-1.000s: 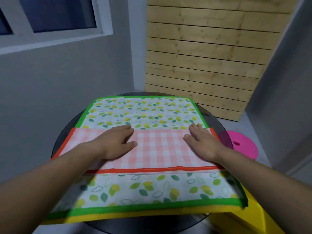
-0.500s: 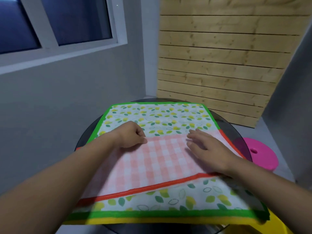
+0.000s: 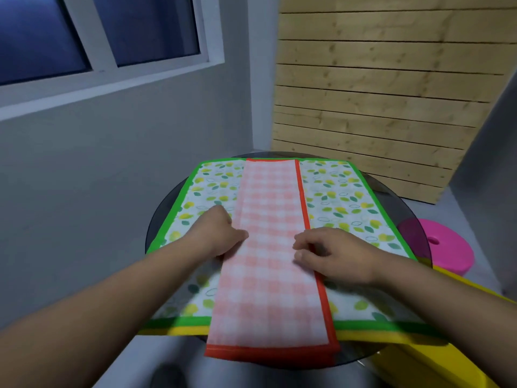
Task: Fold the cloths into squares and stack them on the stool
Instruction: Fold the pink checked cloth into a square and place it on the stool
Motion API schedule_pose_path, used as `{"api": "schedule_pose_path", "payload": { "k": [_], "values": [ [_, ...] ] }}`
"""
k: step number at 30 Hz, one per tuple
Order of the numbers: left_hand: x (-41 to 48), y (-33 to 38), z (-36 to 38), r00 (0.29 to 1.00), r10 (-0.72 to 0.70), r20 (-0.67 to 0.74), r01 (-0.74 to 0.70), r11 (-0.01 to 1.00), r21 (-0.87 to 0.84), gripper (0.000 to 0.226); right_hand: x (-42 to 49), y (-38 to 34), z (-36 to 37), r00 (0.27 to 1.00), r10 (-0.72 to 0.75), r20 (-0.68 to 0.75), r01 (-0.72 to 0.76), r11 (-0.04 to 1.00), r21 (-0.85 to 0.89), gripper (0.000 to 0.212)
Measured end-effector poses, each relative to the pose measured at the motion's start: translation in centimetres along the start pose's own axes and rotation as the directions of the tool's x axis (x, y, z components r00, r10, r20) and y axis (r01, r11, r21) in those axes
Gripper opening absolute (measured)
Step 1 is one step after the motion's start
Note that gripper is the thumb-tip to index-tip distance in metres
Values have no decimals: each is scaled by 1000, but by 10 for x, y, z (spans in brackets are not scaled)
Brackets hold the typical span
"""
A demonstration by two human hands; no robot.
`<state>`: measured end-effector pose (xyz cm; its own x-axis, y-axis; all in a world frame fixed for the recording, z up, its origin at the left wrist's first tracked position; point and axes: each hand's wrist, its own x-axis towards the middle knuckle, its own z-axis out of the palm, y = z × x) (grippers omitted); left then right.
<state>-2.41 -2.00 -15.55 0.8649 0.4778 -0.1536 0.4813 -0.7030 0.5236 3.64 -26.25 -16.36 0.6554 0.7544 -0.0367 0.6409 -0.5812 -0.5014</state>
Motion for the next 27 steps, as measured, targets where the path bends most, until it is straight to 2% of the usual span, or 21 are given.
{"api": "schedule_pose_path", "payload": {
  "k": [3, 7, 9, 11, 13, 15, 17, 21, 27],
  "values": [
    [-16, -8, 1, 992, 126, -14, -119, 964, 239, 47, -6, 6, 0, 999, 16, 39, -12, 994, -104, 40],
    [-36, -14, 3, 955, 255, 153, -282, 939, 195, 31, -17, 8, -2, 998, 0, 60, 9, 989, -147, 51],
    [-45, -17, 4, 914, 379, 143, -404, 879, 253, 20, -23, 3, -1, 998, -38, 42, 44, 988, -151, 51],
    [-59, -16, 4, 835, 532, 142, -549, 785, 288, 14, -32, -10, 2, 992, -120, 30, 122, 983, -137, 49],
    [-77, -13, 4, 734, 644, 218, -677, 718, 159, 20, -42, -26, 8, 979, -199, 41, 202, 973, -114, 41],
    [-95, -13, 6, 649, 692, 318, -742, 668, 60, 27, -51, -37, 16, 962, -263, 71, 269, 958, -96, 32],
    [-106, -18, 15, 593, 700, 398, -776, 629, 51, 36, -58, -41, 22, 947, -302, 109, 310, 948, -73, 24],
    [-113, -31, 32, 592, 697, 405, -788, 605, 112, 61, -70, -39, 30, 939, -305, 159, 314, 949, -31, 19],
    [-113, -33, 32, 641, 687, 343, -748, 660, 77, 59, -73, -37, 32, 963, -243, 117, 246, 969, -5, 23]
  ]
}}
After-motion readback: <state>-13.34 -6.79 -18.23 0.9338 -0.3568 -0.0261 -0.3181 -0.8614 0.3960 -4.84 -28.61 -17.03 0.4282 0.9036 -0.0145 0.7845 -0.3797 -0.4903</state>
